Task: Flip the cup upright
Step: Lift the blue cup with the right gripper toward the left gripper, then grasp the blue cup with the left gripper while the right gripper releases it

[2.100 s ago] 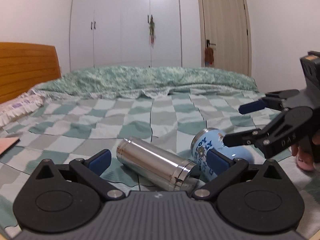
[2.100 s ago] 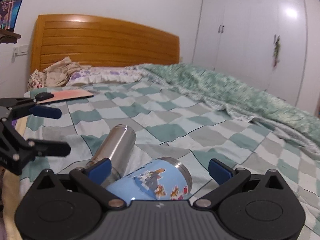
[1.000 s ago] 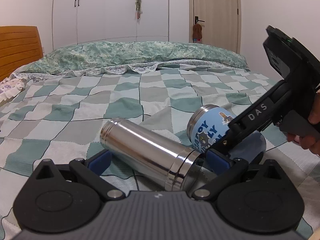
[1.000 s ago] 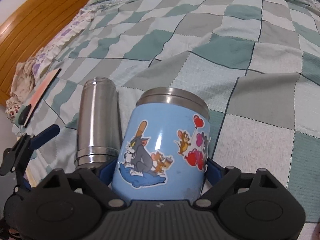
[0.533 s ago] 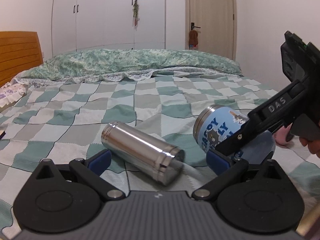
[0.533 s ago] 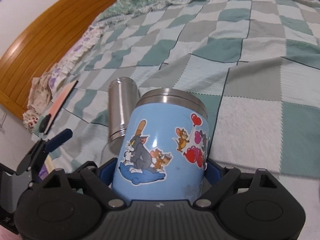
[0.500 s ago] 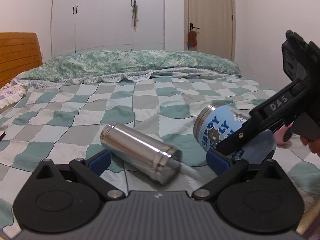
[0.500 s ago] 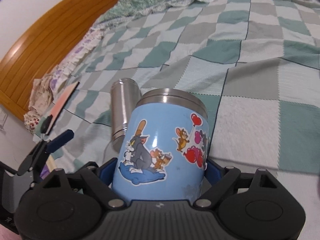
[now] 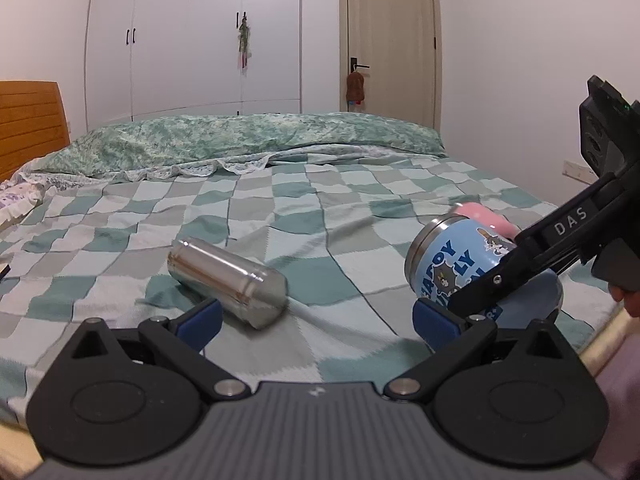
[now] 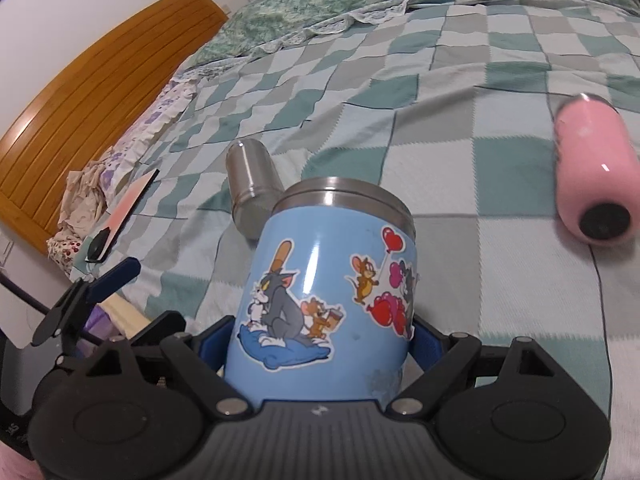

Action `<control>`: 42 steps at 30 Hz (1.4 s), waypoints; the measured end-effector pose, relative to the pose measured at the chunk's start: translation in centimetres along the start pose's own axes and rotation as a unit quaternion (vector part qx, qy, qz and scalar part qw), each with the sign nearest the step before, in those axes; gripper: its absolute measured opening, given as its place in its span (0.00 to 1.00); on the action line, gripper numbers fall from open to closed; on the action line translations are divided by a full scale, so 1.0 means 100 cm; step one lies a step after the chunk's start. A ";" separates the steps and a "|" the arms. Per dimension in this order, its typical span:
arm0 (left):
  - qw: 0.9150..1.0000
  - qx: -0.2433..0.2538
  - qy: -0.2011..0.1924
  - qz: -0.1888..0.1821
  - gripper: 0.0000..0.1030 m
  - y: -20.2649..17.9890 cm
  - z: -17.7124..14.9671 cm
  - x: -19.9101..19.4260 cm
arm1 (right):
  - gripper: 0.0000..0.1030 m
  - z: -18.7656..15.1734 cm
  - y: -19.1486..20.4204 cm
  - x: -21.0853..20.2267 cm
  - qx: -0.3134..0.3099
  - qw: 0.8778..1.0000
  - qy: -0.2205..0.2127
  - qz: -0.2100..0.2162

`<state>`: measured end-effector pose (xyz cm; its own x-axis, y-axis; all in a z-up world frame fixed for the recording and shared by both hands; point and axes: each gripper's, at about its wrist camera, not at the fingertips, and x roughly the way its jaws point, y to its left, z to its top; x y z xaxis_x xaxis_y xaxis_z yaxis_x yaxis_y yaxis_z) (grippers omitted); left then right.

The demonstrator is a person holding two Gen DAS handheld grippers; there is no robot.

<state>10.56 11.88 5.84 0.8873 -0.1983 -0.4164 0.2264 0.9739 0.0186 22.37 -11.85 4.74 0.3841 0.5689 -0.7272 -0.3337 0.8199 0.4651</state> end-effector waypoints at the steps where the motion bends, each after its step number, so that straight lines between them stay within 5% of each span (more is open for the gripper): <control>1: 1.000 -0.001 0.002 -0.002 1.00 -0.004 -0.003 -0.003 | 0.86 -0.007 -0.002 -0.002 0.003 1.000 -0.002 -0.002; 10: 1.000 -0.005 0.016 -0.004 1.00 -0.022 -0.025 -0.015 | 0.86 -0.051 -0.027 0.017 0.041 0.999 -0.010 -0.029; 18: 1.000 -0.001 0.013 0.001 1.00 -0.029 -0.025 -0.027 | 0.85 -0.054 -0.023 0.020 0.046 0.998 -0.014 -0.035; 21: 1.000 0.003 0.014 0.005 1.00 -0.032 -0.022 -0.028 | 0.94 -0.051 -0.022 0.013 0.038 0.999 -0.018 -0.032; 32: 1.000 0.024 0.021 0.000 1.00 -0.066 -0.004 -0.024 | 1.00 -0.054 -0.054 -0.060 -0.015 0.994 -0.110 -0.021; 42: 0.996 0.048 0.073 -0.009 1.00 -0.120 0.017 0.003 | 1.00 -0.073 -0.088 -0.092 -0.135 0.972 -0.183 -0.060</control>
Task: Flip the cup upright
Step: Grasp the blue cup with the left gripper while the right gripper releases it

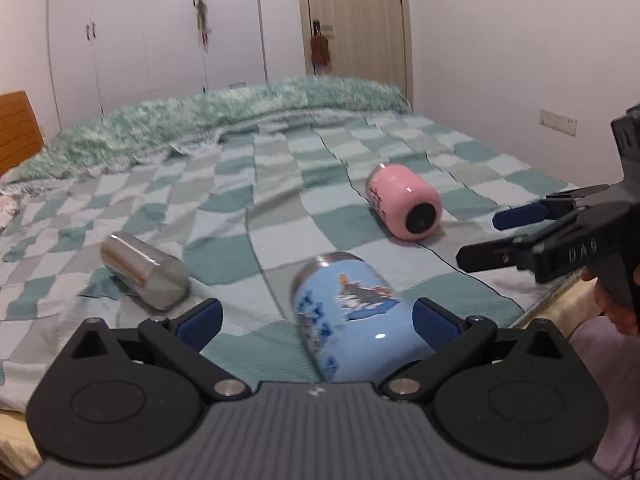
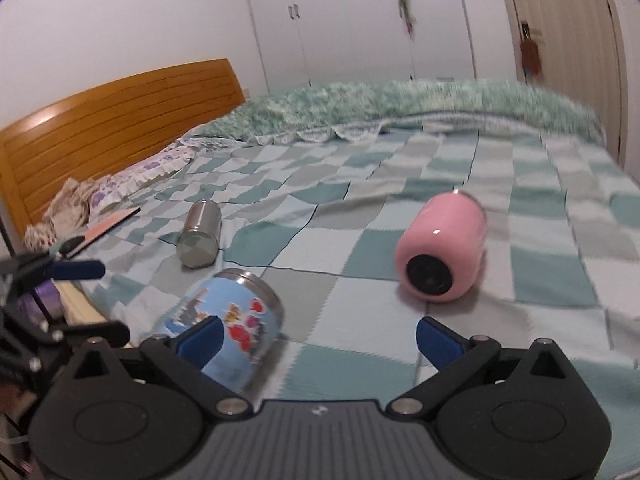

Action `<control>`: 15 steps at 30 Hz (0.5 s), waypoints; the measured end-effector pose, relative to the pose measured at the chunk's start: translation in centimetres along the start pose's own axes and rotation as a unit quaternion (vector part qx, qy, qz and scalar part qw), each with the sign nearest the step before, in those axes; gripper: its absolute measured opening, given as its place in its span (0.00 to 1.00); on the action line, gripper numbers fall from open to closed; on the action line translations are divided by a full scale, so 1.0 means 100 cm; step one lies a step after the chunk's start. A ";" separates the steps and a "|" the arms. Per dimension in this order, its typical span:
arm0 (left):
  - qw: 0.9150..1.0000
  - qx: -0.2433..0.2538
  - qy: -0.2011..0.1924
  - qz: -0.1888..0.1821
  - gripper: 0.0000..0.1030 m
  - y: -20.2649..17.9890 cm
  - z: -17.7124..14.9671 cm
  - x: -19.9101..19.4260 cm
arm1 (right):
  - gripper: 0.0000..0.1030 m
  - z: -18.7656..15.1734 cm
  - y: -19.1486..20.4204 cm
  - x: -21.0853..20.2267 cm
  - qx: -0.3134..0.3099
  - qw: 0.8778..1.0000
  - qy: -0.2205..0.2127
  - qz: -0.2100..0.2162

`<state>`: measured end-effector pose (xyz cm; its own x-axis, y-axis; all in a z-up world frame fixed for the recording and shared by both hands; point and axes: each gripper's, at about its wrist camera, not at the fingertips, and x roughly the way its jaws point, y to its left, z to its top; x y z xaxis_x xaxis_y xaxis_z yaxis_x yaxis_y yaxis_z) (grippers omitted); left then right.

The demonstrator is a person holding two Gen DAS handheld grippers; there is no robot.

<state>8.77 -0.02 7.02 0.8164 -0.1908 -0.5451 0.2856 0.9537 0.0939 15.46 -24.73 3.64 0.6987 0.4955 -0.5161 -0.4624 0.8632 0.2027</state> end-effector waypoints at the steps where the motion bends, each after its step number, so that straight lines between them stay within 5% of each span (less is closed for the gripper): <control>1: 1.000 -0.002 0.010 -0.001 1.00 -0.004 0.004 0.004 | 1.00 -0.002 -0.002 -0.001 -0.009 1.000 -0.004 -0.001; 15: 0.989 -0.008 0.138 0.051 1.00 -0.037 0.036 0.065 | 1.00 -0.030 -0.022 0.005 -0.071 0.996 -0.045 -0.007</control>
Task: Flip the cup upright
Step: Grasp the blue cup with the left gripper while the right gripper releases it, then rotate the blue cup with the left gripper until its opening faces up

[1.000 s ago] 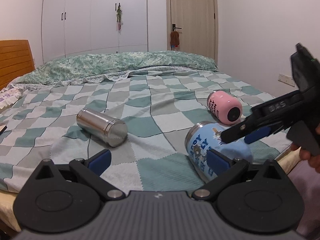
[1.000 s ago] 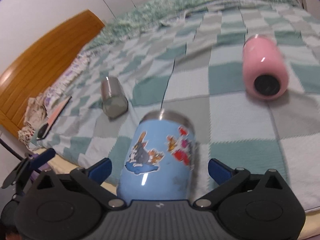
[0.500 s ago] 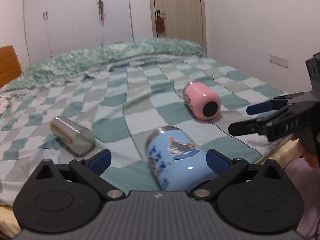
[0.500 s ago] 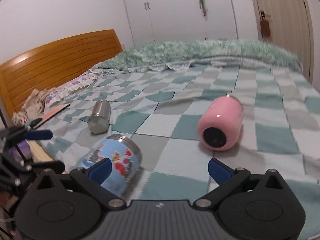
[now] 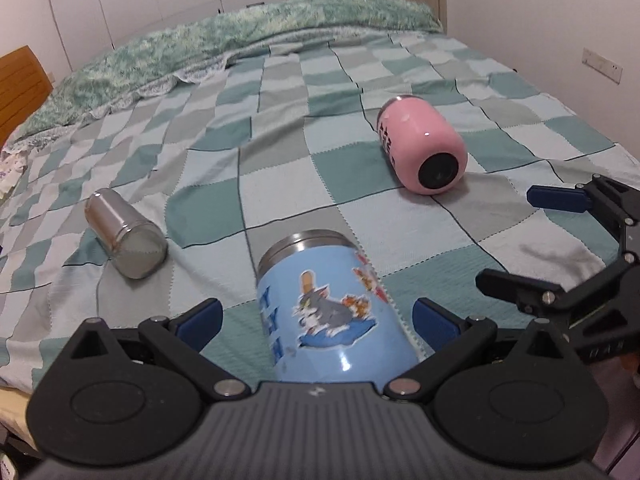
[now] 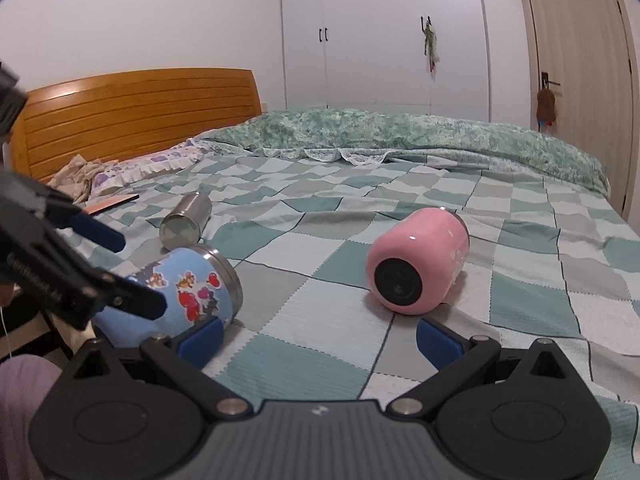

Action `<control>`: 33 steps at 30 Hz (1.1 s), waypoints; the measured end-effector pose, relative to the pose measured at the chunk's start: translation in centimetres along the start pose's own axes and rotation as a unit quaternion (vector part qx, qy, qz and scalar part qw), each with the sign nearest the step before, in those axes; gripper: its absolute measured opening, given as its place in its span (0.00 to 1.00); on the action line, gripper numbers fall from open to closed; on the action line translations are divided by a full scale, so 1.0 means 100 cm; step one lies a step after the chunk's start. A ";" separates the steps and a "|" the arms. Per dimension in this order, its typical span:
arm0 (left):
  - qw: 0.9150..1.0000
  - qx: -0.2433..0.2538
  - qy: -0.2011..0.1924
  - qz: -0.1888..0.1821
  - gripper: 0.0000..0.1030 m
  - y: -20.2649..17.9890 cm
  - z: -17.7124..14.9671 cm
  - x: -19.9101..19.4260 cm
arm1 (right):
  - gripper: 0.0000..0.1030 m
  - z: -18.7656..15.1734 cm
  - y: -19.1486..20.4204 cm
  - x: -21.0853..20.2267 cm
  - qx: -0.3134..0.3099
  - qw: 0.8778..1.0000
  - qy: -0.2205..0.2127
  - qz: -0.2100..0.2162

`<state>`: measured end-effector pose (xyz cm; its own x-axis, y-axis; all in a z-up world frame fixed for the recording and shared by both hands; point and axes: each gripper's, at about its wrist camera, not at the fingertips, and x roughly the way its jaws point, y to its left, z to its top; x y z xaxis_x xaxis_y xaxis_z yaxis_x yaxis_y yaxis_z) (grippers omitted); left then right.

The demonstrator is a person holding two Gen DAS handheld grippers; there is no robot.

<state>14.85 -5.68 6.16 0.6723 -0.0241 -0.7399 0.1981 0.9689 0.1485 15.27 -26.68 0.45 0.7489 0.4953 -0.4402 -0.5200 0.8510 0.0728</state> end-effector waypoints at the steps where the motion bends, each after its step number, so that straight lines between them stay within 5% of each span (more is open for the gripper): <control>1: 1.000 -0.002 0.007 -0.002 1.00 -0.001 0.002 0.003 | 1.00 -0.001 0.000 0.000 -0.004 1.000 -0.003 0.000; 7: 0.998 -0.029 0.055 -0.009 1.00 -0.005 0.011 0.023 | 1.00 0.000 -0.007 0.004 -0.018 1.000 -0.008 -0.001; 22: 0.996 -0.026 0.087 -0.007 1.00 0.000 0.017 0.055 | 1.00 -0.003 -0.032 0.015 0.021 1.000 -0.008 0.017; 24: 0.995 -0.028 0.097 -0.011 0.91 0.002 0.018 0.060 | 1.00 -0.004 -0.033 0.016 0.025 1.000 -0.007 0.015; 33: 0.993 -0.023 0.111 -0.026 0.90 0.004 0.020 0.068 | 1.00 -0.003 -0.033 0.022 0.033 0.999 -0.008 0.012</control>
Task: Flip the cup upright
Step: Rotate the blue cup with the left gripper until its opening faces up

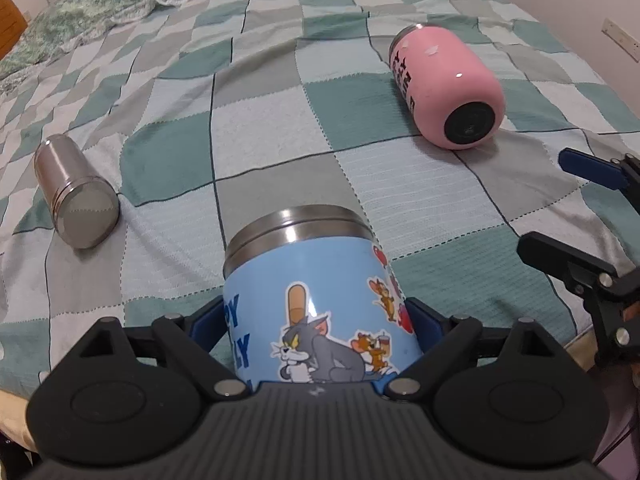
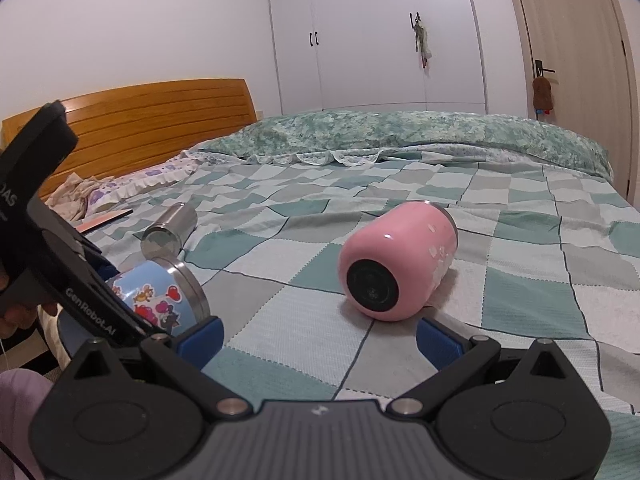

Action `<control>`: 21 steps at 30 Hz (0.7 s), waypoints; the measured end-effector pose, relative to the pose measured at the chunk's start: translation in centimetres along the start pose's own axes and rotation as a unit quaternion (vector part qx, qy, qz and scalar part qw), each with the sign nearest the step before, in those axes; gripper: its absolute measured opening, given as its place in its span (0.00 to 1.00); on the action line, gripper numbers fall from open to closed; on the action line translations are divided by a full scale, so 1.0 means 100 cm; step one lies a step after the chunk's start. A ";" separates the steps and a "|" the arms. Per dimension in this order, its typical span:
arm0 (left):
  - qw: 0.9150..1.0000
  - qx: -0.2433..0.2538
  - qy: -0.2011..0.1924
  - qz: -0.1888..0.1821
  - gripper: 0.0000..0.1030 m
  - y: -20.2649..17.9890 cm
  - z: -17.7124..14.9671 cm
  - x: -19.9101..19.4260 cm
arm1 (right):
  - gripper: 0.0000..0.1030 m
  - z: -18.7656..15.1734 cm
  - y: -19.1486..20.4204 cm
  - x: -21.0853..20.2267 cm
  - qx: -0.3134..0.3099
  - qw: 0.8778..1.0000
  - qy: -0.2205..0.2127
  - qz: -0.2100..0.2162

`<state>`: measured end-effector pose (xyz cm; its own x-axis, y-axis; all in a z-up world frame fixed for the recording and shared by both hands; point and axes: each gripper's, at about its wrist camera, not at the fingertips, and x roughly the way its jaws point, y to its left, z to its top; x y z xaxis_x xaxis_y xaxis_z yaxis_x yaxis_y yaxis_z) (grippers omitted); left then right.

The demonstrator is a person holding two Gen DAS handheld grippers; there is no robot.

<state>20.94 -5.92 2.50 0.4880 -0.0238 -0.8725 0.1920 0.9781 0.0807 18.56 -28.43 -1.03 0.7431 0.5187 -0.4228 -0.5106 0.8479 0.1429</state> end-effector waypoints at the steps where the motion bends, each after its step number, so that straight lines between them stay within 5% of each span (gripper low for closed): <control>1: 1.000 0.001 -0.004 0.000 0.90 0.000 -0.001 -0.001 | 1.00 0.000 0.000 0.000 0.002 1.000 0.000 0.000; 10: 0.999 -0.006 -0.041 -0.017 0.89 0.007 -0.012 -0.016 | 1.00 -0.001 -0.001 0.000 0.011 1.000 -0.009 -0.005; 21: 0.990 -0.001 -0.131 -0.046 0.84 0.013 -0.022 -0.060 | 1.00 -0.002 -0.006 -0.006 0.025 0.999 -0.023 -0.015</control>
<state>16.39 -4.09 6.77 0.6726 -0.1653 -0.7213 0.2446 0.9696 0.0058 18.32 -29.24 -1.04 0.7775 0.4962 -0.3863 -0.4660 0.8671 0.1758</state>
